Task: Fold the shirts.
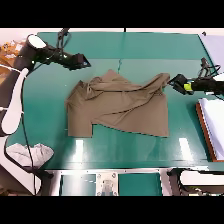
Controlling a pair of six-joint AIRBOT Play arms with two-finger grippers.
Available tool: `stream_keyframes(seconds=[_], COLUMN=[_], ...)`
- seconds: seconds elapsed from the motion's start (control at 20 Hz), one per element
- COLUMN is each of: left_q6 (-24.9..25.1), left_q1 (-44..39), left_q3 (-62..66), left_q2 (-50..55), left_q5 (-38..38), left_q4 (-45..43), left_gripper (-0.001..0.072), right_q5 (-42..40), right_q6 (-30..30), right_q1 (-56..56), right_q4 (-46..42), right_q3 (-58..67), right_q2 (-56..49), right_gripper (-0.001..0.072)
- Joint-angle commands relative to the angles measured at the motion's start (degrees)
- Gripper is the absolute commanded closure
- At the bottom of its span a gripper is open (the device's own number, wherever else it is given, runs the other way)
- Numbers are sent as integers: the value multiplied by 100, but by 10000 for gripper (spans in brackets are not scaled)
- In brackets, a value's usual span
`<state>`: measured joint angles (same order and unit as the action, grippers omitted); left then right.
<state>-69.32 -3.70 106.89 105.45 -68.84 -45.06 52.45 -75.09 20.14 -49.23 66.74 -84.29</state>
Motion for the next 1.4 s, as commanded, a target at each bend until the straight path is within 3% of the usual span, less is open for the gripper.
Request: stream_keyframes(seconds=[0.0, 0.05, 0.1, 0.35, 0.45, 0.5, 0.55, 0.6, 0.65, 0.7, 0.9, 1.25, 1.35], left_q6=[-177, -271, -267, -442, -514, -452, -398, -332, -256, -166, 74, -70, -72], left_q1=[553, 791, 979, 1412, 1434, 1436, 1436, 1438, 1438, 1438, 1578, 2055, 2055], left_q3=[417, 501, 503, 461, 83, -225, -629, -1067, -1582, -2140, -3764, -3932, -3932], left_q2=[114, 114, 109, 107, -57, -190, -387, -592, -857, -1163, -2166, -2194, -2194], left_q5=[-1290, -1692, -1976, -3034, -2920, -2859, -2745, -2634, -2520, -2339, -1429, -1119, -953], left_q4=[4, 7, 13, -439, -483, -505, -533, -616, -780, -986, -1812, -1746, -1615], left_gripper=[213, 468, 684, 688, 688, 688, 688, 688, 688, 688, 688, 686, 686], right_q5=[1209, 1558, 1808, 1965, 1965, 1965, 1967, 1989, 2061, 2068, 2009, 857, 385], right_q6=[164, 162, 131, -57, -125, -129, -201, -229, -249, -258, -490, -584, -264], right_q1=[616, 809, 949, 1379, 1696, 1897, 2140, 2347, 2518, 2594, 2575, 2555, 2400], right_q4=[-76, -79, -81, -103, -144, -177, -234, -249, -245, -240, 208, 304, 756], right_q3=[367, 376, 334, -975, -1886, -2341, -2824, -3257, -3700, -4070, -5108, -5624, -5622], right_q2=[-111, -72, -39, 728, 1436, 1834, 2267, 2651, 3010, 3289, 3764, 3370, 3008], right_gripper=[284, 588, 698, 697, 697, 685, 592, 447, 250, 158, 158, 159, 159])
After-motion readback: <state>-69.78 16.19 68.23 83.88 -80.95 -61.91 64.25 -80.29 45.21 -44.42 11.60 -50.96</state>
